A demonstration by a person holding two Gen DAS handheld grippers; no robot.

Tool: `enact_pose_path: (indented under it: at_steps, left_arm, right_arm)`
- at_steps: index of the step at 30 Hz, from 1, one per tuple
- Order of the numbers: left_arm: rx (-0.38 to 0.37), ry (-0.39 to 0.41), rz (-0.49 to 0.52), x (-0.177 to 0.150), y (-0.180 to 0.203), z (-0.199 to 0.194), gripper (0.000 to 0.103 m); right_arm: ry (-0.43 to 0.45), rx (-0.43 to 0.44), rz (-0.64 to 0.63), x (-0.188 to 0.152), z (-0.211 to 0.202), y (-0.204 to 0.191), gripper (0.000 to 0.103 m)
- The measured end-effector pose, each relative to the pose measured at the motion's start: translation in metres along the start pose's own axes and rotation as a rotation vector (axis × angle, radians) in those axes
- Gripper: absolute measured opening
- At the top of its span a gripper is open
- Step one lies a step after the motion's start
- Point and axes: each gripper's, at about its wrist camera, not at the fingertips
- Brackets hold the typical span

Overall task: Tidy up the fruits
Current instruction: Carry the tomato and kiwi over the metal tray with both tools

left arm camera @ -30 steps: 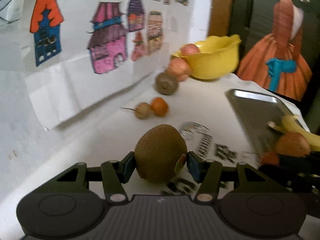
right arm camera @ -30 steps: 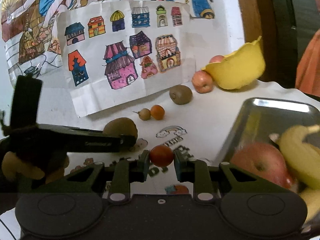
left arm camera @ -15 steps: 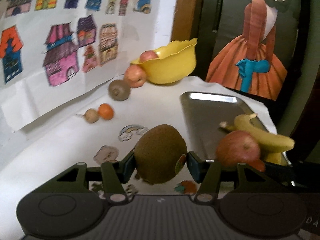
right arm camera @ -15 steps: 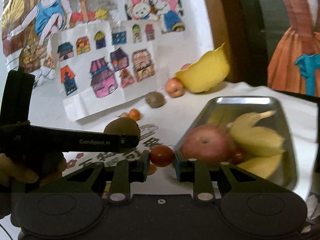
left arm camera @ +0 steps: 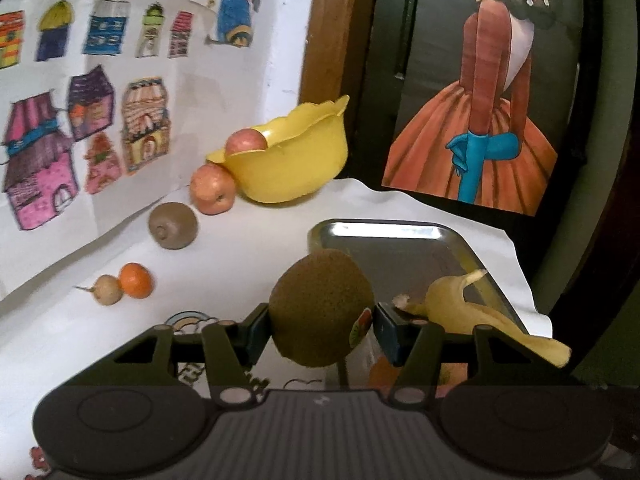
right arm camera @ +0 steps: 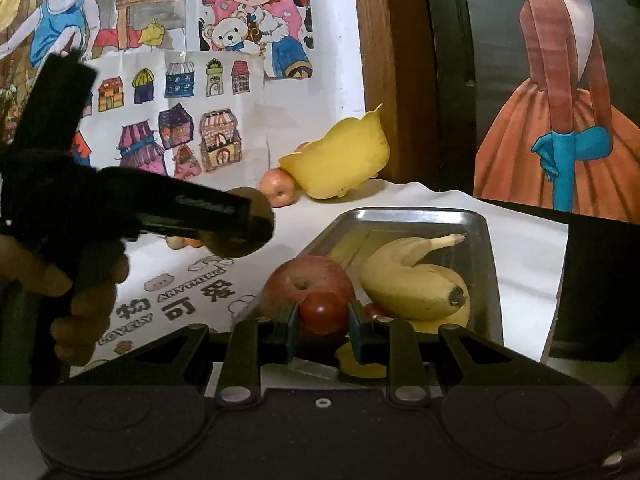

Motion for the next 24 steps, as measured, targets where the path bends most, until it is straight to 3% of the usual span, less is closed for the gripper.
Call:
enact_pose_path:
  at_steps: [24]
  left_arm:
    - [-0.034,-0.054,0.001,-0.002,0.01,0.039,0.06]
  right_arm:
    - [0.009,-0.044,0.005,-0.002,0.009,0.007,0.029]
Point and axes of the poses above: each gripper's, at about its wrist camera, not at the fingertips, and z roughly the way its jaws point, y to its right, x to its top, and after that the axes turned 3 degrees about z, right-handed
